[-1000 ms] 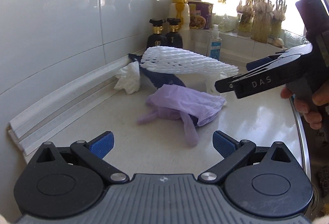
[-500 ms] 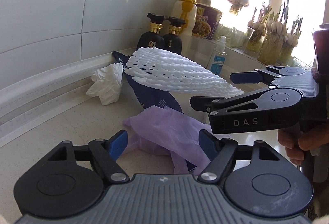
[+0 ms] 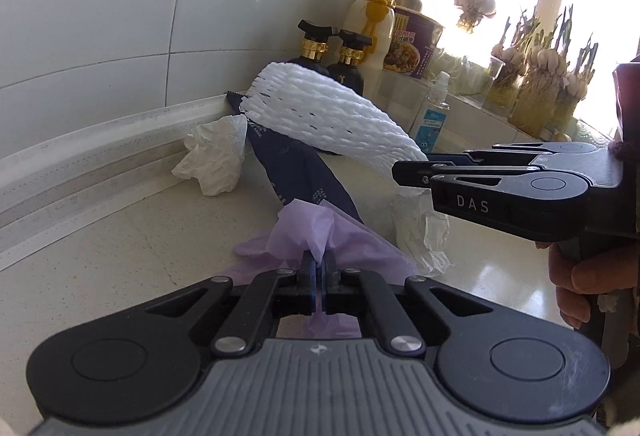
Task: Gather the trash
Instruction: 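Grasp the purple glove with the left tool while the right tool grasps the white foam net, then carry the glove and foam net down to the wastebasket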
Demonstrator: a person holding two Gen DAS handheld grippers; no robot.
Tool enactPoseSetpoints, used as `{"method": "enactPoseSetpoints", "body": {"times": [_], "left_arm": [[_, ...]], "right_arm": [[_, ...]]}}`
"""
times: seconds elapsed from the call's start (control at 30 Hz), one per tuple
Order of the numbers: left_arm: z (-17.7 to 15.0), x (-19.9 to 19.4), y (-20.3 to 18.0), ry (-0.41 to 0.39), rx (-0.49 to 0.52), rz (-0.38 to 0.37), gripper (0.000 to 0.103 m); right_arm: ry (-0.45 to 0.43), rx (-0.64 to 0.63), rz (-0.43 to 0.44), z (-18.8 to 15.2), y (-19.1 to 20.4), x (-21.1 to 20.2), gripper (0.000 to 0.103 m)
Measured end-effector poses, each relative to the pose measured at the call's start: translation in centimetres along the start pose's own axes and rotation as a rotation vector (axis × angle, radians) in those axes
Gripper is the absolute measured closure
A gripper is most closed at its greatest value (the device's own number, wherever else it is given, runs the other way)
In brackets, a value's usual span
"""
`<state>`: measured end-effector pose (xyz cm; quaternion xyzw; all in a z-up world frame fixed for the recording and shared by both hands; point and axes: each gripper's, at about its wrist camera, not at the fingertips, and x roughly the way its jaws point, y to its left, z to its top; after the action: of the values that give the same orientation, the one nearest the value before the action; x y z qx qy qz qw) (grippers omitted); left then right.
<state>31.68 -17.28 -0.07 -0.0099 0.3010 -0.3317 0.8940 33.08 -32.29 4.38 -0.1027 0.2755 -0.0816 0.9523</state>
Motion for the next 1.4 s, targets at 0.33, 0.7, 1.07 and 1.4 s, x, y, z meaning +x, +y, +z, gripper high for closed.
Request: {"method": "enactPoseSetpoints", "body": {"times": [0.33,0.7,1.07,1.4], "left_arm": [[1.1,-3.0,-0.7,-0.069,0.011,0.014,0.102],[2.3,-7.2,-2.0,-0.130,0.023,0.023,0.103],[2.3,-10.9,-2.5,-0.142,0.014,0.045,0.103],[0.7,-15.1,-1.5,-0.131,-0.007,0.074,0.103]], "right_arm": [[-0.061,0.016,-0.038,1.5,-0.6,-3.7,0.096],[-0.110,0.062,-0.035,3.6,-1.8,-9.4,0.096],[-0.104,0.135,0.020,3.9,-1.3,-13.9,0.096],[-0.088,0.166,0.105,3.4,2.1,-17.6,0.096]]}}
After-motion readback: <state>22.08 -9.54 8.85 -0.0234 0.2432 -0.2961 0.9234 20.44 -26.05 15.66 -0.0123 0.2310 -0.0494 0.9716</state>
